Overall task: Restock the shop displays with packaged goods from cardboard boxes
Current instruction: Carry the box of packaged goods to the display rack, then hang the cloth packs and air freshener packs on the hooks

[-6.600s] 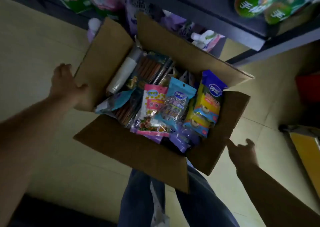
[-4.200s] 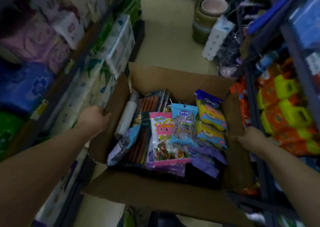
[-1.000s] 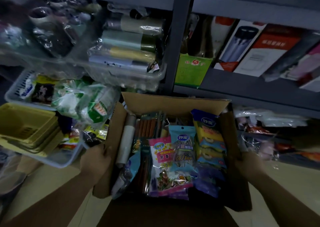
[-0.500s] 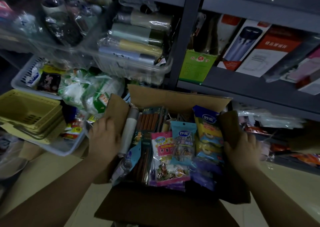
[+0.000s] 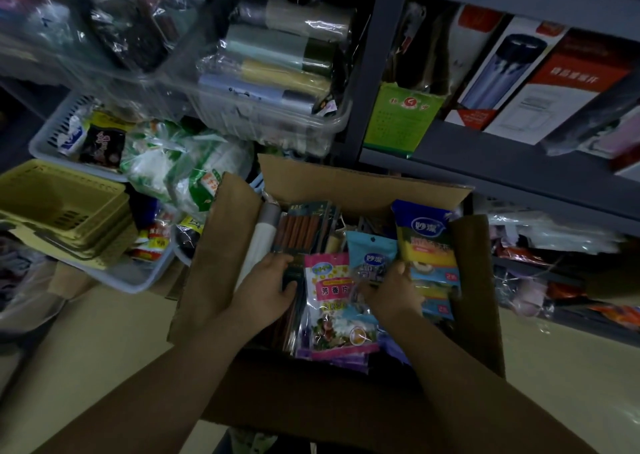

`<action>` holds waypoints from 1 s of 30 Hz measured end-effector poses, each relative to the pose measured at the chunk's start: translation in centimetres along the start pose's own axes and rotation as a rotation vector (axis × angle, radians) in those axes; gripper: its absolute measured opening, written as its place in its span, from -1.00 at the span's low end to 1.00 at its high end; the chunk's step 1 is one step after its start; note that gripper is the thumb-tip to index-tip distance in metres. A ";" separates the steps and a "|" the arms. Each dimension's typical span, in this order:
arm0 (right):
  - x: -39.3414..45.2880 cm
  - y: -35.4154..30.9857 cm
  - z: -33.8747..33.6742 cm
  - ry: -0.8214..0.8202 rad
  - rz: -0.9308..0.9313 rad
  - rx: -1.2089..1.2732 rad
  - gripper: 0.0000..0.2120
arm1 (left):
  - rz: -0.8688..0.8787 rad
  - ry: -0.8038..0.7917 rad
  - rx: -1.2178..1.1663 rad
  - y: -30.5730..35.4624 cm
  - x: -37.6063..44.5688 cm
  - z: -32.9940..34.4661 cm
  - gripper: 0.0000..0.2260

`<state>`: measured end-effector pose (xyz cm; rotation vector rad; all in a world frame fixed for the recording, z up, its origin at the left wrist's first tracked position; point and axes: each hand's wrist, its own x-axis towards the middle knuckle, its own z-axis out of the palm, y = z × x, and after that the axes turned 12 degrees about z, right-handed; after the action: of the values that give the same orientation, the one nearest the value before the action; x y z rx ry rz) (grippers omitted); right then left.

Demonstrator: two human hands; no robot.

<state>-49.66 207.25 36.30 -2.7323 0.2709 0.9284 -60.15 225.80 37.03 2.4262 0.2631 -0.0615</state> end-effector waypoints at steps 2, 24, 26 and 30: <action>0.3 -0.4 0.6 0.005 0.054 0.014 -0.22 | -0.044 -0.006 -0.022 -0.3 0.0 0.0 -0.67; -4.7 1.0 -2.3 -0.406 -0.307 0.858 -0.46 | -0.338 -0.082 -1.019 7.4 1.8 -0.2 -0.73; -4.8 0.9 -2.7 -0.422 -0.351 0.818 -0.45 | -0.330 -0.037 -1.044 7.4 1.5 -0.9 -0.71; -5.3 -1.4 -4.0 -0.497 -0.469 0.798 -0.48 | -0.261 0.115 -1.071 7.9 1.8 -3.5 -0.69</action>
<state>-51.20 207.94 42.91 -1.6745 -0.0870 1.0261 -56.89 222.46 44.55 1.3246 0.5069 0.0862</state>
